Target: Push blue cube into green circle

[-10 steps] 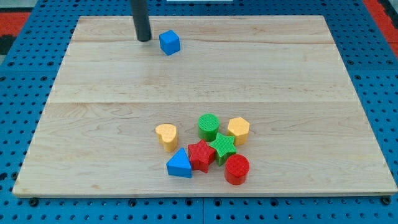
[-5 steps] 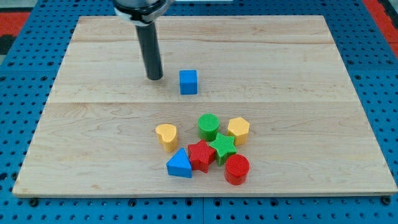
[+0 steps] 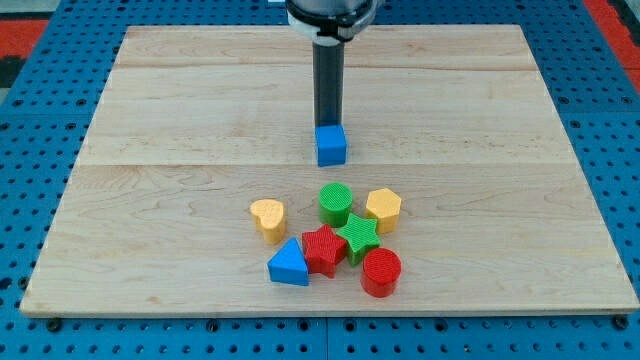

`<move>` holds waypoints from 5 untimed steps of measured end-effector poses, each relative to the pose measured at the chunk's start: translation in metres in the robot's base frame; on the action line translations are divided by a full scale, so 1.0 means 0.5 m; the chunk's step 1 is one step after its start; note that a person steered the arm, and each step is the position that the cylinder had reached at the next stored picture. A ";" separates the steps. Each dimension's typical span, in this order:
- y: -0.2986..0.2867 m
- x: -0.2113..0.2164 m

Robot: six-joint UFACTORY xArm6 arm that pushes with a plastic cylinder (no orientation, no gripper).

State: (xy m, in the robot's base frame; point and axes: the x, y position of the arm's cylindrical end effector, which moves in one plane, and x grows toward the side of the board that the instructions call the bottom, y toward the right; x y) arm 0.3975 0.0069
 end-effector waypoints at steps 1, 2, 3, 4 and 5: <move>-0.004 0.055; -0.052 0.091; -0.056 0.064; -0.036 0.001; 0.020 0.036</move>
